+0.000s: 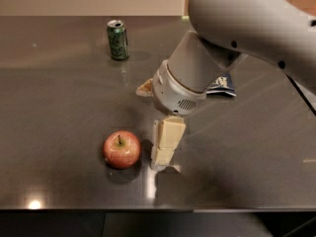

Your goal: Pick apple

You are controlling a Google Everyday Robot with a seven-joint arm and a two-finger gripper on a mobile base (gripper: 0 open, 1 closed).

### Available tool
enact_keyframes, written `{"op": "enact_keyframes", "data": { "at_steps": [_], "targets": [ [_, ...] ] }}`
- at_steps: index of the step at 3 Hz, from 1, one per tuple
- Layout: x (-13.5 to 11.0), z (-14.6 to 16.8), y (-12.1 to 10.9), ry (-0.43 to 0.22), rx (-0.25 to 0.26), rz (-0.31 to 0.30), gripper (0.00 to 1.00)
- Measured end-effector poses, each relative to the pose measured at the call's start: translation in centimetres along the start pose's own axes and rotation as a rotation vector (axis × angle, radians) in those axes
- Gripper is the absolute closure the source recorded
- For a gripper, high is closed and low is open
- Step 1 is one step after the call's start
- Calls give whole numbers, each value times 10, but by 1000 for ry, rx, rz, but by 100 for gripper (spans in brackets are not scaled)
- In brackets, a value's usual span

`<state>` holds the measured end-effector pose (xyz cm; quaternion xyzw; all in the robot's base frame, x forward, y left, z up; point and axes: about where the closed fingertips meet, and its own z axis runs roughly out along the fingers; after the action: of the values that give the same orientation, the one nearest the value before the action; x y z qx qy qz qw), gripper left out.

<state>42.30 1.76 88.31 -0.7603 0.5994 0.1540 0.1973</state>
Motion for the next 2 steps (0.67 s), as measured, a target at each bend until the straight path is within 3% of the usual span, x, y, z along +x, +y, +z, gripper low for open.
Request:
{"op": "enact_keyframes", "data": {
  "at_steps": [2],
  "targets": [
    [-20,41,11,-35,-65,-46,0]
  ]
}}
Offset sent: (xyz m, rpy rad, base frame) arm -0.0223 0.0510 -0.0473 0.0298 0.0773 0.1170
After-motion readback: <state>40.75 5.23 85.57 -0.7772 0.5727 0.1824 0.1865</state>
